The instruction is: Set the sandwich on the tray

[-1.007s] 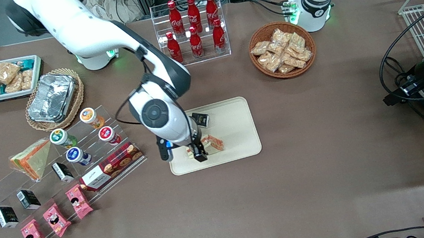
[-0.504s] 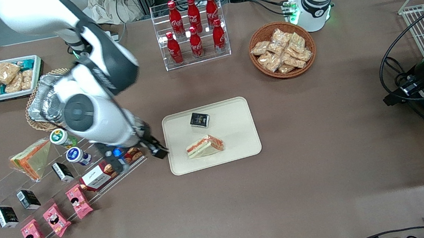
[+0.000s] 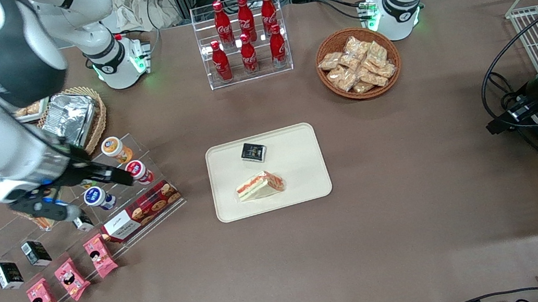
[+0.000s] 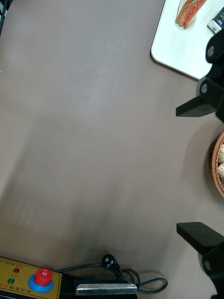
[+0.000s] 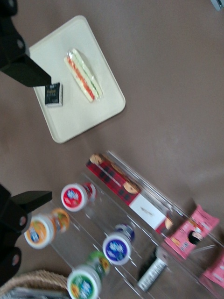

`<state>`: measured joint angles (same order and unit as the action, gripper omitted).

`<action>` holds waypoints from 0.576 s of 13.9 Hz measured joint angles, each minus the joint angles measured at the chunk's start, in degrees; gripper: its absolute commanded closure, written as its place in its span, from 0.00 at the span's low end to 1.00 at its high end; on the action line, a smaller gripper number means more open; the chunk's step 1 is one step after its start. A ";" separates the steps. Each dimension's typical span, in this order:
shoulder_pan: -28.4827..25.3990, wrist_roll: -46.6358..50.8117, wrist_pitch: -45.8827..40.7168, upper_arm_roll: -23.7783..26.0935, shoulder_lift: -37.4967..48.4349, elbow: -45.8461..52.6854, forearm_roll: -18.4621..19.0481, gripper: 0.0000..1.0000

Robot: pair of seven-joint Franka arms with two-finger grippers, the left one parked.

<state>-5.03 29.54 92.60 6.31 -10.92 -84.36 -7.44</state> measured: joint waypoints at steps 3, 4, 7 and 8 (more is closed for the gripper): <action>7.10 -13.57 -0.11 -0.16 2.25 -1.55 0.71 0.01; 8.93 -16.84 -0.17 -0.22 2.86 -1.58 2.01 0.01; 10.26 -19.85 -0.19 -0.11 4.35 -1.45 7.08 0.01; 10.19 -19.85 -0.18 0.02 4.60 -1.27 7.35 0.01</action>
<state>5.16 9.68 92.41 6.33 -6.32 -85.63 -0.09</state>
